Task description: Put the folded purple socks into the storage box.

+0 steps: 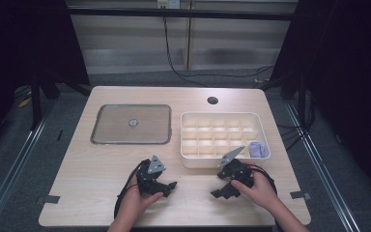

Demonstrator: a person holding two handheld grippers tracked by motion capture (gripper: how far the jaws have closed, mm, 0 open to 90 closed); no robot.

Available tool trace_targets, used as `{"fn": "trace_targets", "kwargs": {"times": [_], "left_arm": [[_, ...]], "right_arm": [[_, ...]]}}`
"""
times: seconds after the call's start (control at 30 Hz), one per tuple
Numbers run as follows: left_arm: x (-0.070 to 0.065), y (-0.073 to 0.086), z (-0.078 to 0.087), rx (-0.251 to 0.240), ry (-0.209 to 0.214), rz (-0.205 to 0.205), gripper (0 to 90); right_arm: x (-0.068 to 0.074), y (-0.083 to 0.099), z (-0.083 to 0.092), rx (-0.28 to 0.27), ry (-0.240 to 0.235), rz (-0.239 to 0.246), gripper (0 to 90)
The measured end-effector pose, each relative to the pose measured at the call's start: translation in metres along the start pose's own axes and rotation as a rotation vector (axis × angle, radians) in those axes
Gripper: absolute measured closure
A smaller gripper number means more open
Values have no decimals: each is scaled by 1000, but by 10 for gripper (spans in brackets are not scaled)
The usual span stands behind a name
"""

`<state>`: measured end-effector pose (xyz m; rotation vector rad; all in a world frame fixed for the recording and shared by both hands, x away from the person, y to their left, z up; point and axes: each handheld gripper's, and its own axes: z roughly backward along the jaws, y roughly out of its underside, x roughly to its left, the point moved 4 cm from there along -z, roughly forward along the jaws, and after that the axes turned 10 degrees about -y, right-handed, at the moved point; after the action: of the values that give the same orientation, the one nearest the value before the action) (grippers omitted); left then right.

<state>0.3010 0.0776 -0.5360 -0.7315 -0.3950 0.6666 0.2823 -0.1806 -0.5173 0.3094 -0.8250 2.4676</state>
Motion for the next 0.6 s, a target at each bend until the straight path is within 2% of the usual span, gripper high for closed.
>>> {"fn": "trace_targets", "kwargs": {"times": [0.27, 0.4, 0.6], "left_arm": [[0, 0, 0, 0, 1, 0, 153], [0, 0, 0, 0, 1, 0, 154], [0, 0, 0, 0, 1, 0, 154]], "right_arm": [[1, 3, -2, -38, 16, 28, 187], [1, 6, -4, -78, 28, 65, 170], [2, 10, -5, -124, 40, 90, 169]]}}
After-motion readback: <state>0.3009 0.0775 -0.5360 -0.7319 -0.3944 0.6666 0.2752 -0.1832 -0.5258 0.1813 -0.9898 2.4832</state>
